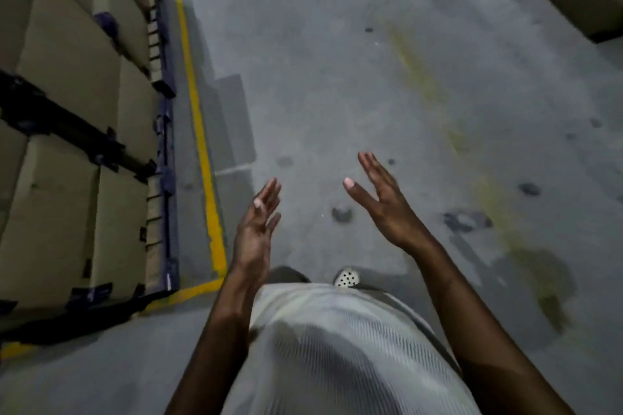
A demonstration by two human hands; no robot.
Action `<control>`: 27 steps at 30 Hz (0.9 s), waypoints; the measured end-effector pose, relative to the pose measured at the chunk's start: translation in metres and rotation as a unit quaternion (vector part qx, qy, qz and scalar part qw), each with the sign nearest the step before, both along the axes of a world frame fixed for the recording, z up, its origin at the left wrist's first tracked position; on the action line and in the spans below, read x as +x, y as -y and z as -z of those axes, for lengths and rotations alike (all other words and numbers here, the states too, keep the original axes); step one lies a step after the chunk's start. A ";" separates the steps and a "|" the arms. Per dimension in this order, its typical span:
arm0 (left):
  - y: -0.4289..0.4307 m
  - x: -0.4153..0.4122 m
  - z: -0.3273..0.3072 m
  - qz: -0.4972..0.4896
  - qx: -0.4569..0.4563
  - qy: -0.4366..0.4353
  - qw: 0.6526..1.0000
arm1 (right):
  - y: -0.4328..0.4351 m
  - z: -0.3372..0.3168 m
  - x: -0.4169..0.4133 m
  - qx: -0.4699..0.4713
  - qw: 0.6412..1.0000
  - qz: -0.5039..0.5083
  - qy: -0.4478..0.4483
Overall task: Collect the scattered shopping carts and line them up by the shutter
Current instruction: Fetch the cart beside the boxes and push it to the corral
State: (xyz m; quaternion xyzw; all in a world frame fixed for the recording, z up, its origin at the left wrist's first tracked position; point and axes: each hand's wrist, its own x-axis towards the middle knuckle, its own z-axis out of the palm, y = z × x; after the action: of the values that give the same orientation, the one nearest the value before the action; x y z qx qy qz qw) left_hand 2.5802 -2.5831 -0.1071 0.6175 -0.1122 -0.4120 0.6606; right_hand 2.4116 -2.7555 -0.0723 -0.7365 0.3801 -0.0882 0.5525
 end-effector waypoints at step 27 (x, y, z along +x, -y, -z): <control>0.562 0.464 -0.013 0.096 0.098 -0.003 0.991 | 0.512 0.016 0.441 0.162 0.974 0.147 0.058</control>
State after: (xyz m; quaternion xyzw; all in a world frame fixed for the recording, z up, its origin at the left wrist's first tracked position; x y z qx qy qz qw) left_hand 3.0444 -3.1448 -0.0939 0.6643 -0.1286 -0.4844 0.5545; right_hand 2.8526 -3.2678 -0.0886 -0.5667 0.4609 -0.1477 0.6668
